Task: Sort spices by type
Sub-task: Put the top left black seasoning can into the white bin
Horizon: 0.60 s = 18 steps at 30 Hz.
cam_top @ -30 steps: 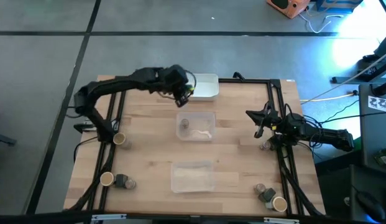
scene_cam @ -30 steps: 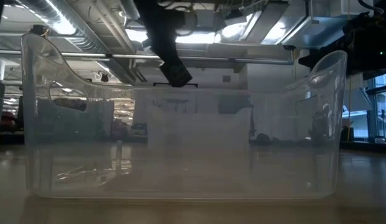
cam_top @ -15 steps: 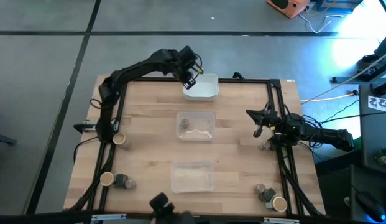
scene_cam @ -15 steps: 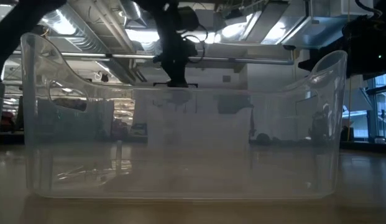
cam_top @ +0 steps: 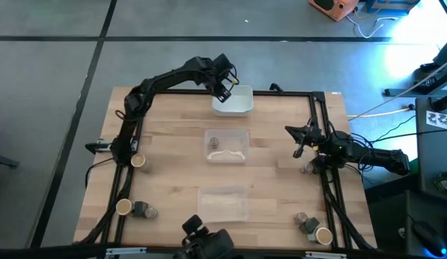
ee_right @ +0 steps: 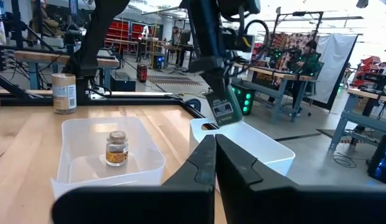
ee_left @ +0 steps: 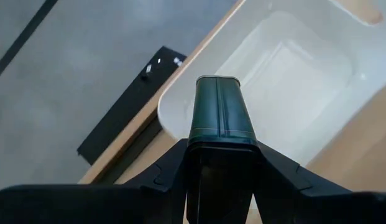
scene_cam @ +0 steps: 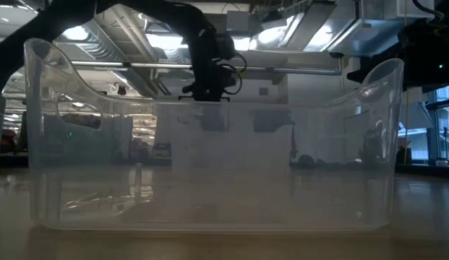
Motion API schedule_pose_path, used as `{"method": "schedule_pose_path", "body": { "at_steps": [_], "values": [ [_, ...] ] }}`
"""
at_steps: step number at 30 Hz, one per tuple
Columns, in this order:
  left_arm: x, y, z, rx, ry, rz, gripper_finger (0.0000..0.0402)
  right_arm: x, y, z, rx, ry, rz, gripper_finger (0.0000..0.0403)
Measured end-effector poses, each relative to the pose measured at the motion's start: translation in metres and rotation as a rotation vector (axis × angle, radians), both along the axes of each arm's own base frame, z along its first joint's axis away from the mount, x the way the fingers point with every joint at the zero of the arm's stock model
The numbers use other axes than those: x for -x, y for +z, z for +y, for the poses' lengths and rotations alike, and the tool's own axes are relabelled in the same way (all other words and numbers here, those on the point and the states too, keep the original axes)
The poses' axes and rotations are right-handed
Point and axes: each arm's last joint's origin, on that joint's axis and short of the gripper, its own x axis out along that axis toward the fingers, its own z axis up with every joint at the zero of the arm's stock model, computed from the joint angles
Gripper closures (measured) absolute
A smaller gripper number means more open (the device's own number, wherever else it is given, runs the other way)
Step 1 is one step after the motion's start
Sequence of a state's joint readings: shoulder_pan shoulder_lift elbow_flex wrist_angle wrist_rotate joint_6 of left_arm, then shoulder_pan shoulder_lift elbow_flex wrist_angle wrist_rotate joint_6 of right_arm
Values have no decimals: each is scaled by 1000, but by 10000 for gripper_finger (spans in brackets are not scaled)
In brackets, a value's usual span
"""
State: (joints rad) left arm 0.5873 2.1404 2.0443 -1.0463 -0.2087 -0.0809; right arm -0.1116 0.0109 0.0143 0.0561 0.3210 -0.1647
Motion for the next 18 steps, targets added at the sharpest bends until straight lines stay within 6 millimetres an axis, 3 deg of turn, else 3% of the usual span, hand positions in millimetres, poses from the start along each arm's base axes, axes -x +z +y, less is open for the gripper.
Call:
{"method": "schedule_pose_path", "body": {
  "at_steps": [18],
  "values": [
    [-17, -45, 8, 50, -49, 46, 272, 0, -1, 0, -2, 1, 5, 391]
  ]
}}
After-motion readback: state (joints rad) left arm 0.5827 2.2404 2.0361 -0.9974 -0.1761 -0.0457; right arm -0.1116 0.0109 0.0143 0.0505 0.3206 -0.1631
